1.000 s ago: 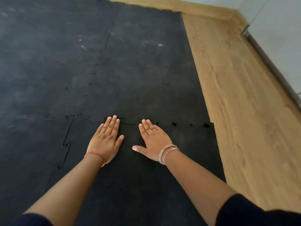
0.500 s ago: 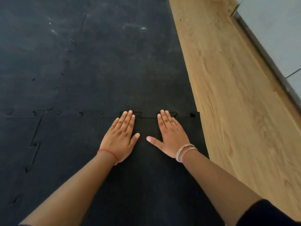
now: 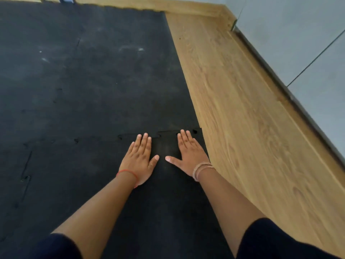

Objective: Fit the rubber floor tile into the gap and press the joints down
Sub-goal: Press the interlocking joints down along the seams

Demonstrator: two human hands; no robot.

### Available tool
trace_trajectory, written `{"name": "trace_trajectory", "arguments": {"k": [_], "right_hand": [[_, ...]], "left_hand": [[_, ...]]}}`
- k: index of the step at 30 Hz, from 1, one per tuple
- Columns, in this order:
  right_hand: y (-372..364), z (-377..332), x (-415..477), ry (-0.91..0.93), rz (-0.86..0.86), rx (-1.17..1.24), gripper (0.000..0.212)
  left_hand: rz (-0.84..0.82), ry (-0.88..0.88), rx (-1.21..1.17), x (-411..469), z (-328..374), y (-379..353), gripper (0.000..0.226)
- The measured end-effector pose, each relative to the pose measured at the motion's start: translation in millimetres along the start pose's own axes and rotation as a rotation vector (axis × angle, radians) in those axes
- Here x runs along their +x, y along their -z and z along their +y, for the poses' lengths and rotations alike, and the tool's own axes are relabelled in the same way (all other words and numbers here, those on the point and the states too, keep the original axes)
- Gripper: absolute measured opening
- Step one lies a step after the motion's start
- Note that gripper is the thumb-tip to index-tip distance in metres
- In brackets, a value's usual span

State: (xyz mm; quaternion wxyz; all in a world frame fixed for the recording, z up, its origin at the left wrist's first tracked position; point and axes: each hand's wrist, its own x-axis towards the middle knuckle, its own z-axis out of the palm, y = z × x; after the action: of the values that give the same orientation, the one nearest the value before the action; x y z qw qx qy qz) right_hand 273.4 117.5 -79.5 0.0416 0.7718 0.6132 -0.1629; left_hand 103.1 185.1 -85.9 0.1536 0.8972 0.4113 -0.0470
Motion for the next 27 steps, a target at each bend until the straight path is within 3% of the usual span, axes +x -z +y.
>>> {"name": "trace_trajectory", "arguments": {"k": [6, 12, 15, 18, 27], "right_hand": [[7, 18, 9, 0.009, -0.085, -0.093, 0.105], [27, 23, 19, 0.051, -0.296, -0.134, 0.111], [23, 30, 8, 0.034, -0.209, -0.025, 0.112], [8, 32, -7, -0.195, -0.031, 0.148, 0.128], [18, 38, 7, -0.193, -0.167, -0.117, 0.137]], "left_hand": [[0.135, -0.041, -0.011, 17, 16, -17, 0.059], [0.115, -0.041, 0.01, 19, 17, -17, 0.059], [0.099, -0.071, 0.032, 20, 17, -11, 0.059], [0.091, -0.218, 0.093, 35, 22, -8, 0.057], [0.069, -0.206, 0.066, 54, 38, -17, 0.058]]}}
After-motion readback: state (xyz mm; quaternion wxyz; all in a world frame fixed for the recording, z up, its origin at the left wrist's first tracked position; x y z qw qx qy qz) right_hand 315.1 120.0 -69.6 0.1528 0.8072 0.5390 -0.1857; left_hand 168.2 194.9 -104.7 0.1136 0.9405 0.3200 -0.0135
